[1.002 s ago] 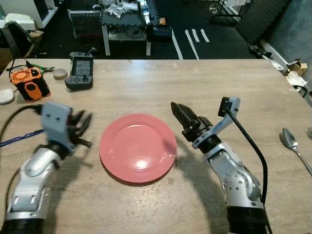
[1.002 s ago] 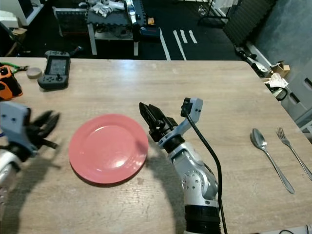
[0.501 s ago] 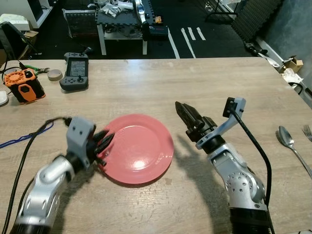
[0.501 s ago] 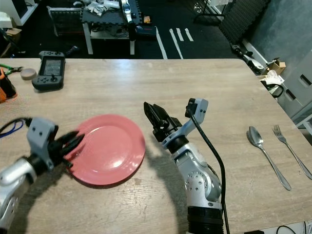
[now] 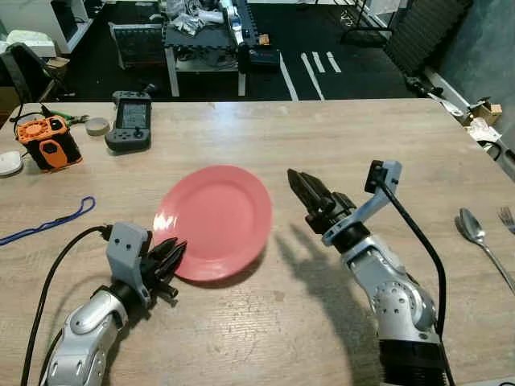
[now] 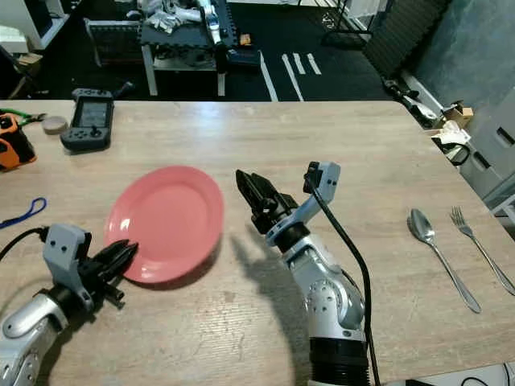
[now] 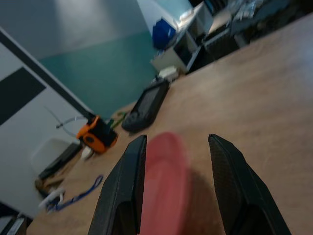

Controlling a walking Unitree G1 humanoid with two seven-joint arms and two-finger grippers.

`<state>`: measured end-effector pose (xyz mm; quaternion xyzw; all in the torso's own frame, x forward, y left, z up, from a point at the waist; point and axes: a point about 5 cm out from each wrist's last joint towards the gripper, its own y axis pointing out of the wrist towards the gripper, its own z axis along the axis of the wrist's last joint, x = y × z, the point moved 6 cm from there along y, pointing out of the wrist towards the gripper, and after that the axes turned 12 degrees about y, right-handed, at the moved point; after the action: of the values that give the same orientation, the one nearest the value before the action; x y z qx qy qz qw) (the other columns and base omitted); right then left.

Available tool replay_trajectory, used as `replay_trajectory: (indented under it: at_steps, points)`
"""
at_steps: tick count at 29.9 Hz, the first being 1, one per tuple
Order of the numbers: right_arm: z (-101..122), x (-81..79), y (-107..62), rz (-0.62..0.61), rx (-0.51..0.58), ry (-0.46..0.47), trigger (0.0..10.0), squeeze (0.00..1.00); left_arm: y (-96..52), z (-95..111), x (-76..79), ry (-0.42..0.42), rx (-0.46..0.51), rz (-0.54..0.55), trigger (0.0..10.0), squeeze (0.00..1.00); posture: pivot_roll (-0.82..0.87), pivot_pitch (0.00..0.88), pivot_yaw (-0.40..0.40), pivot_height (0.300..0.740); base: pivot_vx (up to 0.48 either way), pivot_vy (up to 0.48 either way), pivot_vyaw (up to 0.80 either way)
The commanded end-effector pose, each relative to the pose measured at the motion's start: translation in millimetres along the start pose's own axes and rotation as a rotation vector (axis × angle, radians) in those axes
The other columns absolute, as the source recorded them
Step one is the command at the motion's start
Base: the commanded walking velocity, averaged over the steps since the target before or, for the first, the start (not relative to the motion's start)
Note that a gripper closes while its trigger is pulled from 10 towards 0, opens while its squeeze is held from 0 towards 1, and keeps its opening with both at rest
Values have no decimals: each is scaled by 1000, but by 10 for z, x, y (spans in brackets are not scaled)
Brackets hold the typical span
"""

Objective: Setting the table

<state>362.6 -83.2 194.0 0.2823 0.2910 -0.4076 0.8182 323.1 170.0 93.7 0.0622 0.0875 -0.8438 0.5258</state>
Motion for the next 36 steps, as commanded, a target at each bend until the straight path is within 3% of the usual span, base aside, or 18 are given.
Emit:
replay_trajectory:
  at_steps: [1,5,6,9,17,18,19,24,36]
  points:
    - [-208,60,-10,-20,-103,30,10000,0,-91,-331,75,-53,-120,-17,10000,0,37,80,15,740,0,0,0]
    - [-386,111,-13,-53,-183,10,10000,0,-94,-331,61,-51,-117,-15,10000,0,36,81,16,740,0,0,0]
    - [-582,242,-5,-143,-261,5,10000,0,-92,-334,56,-51,-117,-16,10000,0,34,82,15,740,0,0,0]
    - [-727,358,13,-224,-307,8,10000,0,-91,-333,68,-55,-116,-19,10000,0,37,83,13,740,0,0,0]
    - [-857,230,91,-175,-342,101,10000,0,-108,-328,63,-58,-115,-14,10000,0,46,88,10,740,0,0,0]
    - [-897,207,93,-170,-355,134,8392,0,-114,-326,55,-57,-115,-12,10000,0,47,88,10,740,0,0,0]
    - [-958,176,97,-165,-367,197,0,0,-121,-327,40,-53,-116,-9,10000,0,49,90,9,740,0,0,0]
    - [-986,71,102,-124,-368,295,0,0,-116,-306,20,-45,-112,-6,10000,0,50,91,10,740,0,0,0]
    - [-956,117,78,-145,-365,270,0,0,-89,-265,-3,-28,-104,-6,10000,0,45,92,14,740,0,0,0]
